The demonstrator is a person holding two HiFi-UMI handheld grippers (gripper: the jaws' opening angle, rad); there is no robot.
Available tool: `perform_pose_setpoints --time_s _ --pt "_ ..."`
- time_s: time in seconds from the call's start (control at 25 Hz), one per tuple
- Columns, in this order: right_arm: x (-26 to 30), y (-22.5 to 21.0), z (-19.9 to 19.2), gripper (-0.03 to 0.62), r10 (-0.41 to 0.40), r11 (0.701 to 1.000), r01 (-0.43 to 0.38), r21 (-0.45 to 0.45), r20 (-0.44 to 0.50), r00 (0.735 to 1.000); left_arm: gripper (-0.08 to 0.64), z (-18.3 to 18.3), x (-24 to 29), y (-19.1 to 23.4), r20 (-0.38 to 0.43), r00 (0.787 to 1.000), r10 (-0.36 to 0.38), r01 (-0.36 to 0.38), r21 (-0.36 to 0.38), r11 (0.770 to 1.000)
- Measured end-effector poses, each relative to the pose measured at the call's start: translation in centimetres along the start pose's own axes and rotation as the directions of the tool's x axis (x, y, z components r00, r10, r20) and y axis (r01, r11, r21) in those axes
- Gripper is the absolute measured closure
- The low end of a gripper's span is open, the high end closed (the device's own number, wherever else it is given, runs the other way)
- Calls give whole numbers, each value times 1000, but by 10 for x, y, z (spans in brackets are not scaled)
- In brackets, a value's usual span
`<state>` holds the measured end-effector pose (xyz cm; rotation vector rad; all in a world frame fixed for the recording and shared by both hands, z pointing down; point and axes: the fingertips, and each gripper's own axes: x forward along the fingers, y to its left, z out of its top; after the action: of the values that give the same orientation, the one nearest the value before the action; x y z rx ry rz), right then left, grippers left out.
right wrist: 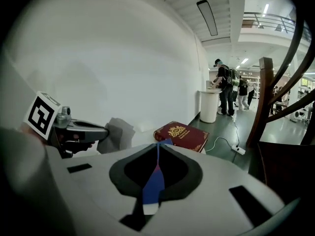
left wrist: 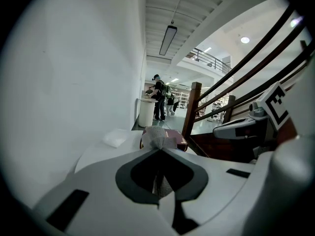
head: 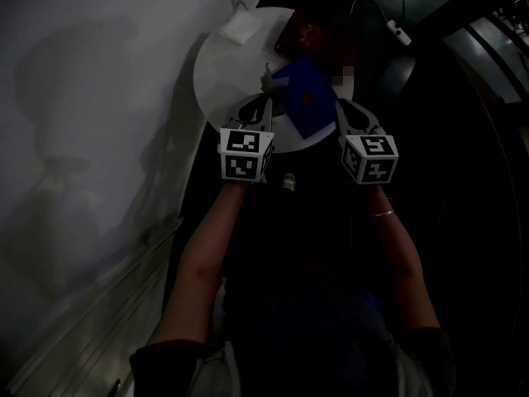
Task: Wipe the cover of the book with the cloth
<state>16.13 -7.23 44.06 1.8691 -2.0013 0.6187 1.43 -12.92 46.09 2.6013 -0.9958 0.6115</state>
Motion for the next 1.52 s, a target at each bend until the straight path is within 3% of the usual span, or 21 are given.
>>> perform_pose_setpoints --time_s 0.52,0.72,0.92,1.52 --pt "-37 15 30 563 2 997 -13 79 140 990 534 31 -29 -15 64 998 -18 15 48 999" --pt "-49 21 45 565 17 998 -29 59 185 983 535 44 -40 -21 100 995 -19 13 61 998" --pt "-56 27 53 565 19 1000 -23 18 205 979 534 52 -45 -25 133 991 -22 14 62 998" --pt "-63 22 56 565 7 999 -17 43 232 973 535 66 -60 -24 179 984 4 -15 62 998"
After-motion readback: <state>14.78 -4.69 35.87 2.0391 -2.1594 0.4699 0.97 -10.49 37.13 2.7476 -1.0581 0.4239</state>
